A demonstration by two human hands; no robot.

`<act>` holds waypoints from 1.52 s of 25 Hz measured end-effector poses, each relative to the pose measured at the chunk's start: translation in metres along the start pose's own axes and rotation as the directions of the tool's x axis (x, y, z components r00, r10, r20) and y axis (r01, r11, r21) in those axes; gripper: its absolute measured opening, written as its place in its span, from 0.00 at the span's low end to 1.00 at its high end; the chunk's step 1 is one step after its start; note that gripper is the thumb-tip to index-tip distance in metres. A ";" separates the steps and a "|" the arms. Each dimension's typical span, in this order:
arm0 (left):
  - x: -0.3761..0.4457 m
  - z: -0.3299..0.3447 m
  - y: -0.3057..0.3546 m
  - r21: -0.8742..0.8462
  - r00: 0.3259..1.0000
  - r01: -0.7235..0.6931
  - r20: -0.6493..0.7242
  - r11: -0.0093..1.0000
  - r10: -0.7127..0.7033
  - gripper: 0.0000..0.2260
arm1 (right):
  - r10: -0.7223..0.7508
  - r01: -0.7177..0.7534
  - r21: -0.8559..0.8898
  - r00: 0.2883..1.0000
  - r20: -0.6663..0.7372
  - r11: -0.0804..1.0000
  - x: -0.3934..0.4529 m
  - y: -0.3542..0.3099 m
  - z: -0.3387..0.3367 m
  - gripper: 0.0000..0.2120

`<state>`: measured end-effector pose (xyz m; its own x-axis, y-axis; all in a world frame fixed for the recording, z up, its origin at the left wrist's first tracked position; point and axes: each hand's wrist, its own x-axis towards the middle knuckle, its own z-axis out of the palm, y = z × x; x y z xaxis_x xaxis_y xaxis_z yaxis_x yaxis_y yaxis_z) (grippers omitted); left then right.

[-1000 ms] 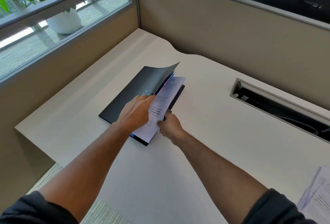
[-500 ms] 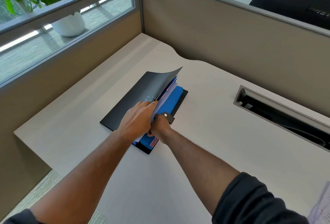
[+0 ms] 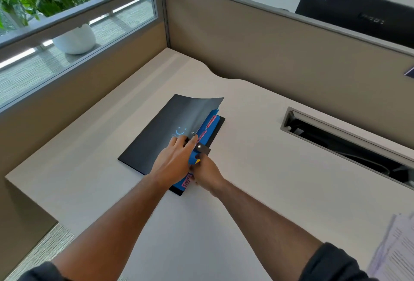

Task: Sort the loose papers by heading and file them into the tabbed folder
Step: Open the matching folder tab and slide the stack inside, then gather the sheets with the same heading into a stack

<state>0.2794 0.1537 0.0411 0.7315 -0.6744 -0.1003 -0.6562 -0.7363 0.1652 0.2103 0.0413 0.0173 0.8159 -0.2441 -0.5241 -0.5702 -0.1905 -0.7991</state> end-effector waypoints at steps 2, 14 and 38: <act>-0.001 0.010 0.008 0.044 1.000 -0.009 -0.009 0.999 0.009 0.43 | 0.019 -0.018 0.010 0.999 -0.037 1.000 -0.025 0.015 -0.012 0.11; -0.011 0.055 0.078 0.159 0.996 -0.089 0.027 0.983 0.085 0.26 | 0.143 -0.093 0.179 0.946 -0.290 0.979 -0.158 0.139 -0.076 0.13; -0.074 0.114 0.406 -0.311 0.727 -0.625 0.104 0.716 0.679 0.19 | 0.485 -0.285 0.422 0.203 -0.851 0.860 -0.356 0.335 -0.215 0.11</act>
<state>-0.0622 -0.1020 0.0042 0.0665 -0.9958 -0.0627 -0.8694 -0.0887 0.4861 -0.2916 -0.1402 -0.0005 -0.1914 -0.9509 -0.2433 -0.6833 0.3071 -0.6624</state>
